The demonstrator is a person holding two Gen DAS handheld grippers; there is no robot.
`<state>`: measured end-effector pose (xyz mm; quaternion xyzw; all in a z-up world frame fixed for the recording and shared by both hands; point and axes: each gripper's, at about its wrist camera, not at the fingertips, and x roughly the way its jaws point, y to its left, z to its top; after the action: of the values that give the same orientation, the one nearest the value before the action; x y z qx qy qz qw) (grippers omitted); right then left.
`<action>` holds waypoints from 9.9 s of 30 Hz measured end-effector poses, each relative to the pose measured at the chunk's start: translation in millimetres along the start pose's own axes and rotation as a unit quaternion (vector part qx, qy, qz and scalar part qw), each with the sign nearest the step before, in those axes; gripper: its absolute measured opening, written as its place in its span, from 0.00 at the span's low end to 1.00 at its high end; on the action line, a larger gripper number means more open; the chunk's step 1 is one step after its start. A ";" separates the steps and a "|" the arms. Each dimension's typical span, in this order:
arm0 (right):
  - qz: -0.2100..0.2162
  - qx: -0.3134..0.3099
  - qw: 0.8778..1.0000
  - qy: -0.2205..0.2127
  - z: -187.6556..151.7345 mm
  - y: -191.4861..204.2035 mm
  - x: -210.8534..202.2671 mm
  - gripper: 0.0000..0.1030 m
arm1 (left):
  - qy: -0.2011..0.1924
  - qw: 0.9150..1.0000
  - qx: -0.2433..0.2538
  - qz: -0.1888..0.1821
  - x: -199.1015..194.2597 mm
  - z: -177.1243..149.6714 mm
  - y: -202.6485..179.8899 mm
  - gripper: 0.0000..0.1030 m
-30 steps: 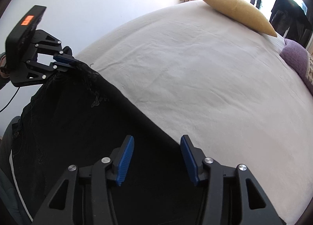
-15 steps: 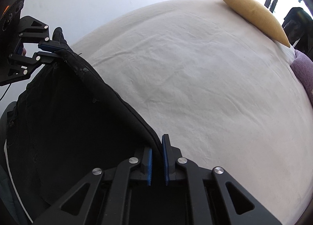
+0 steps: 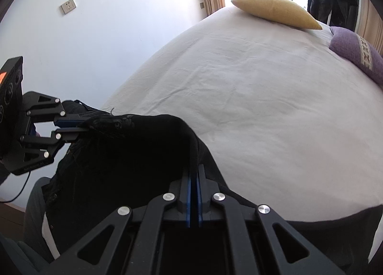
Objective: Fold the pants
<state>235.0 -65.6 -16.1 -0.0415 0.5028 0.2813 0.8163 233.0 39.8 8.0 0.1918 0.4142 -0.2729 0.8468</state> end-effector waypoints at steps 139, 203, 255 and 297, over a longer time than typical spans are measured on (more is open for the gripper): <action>-0.221 0.489 0.794 -0.285 -346.1 -147.9 -230.6 0.07 | 0.089 0.989 -0.096 -0.073 63.7 -55.4 -184.7 0.54; -0.070 0.736 0.574 -0.351 -534.4 -180.2 -201.4 0.07 | 0.099 0.990 -0.085 -0.045 78.3 -50.6 -219.4 0.87; 0.072 0.630 0.731 -0.252 -438.4 -164.1 -127.8 0.00 | 0.046 0.983 -0.159 -0.078 26.4 -108.2 -126.3 0.88; 0.111 0.540 0.821 -0.149 -364.2 -98.0 -88.1 0.14 | -0.021 0.973 -0.217 -0.080 -54.7 -189.6 -28.3 0.75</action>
<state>-35.9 -312.2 -141.6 0.5043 0.4479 0.0558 0.7361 74.5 138.8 -61.3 -0.0362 0.4599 -0.2473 0.8521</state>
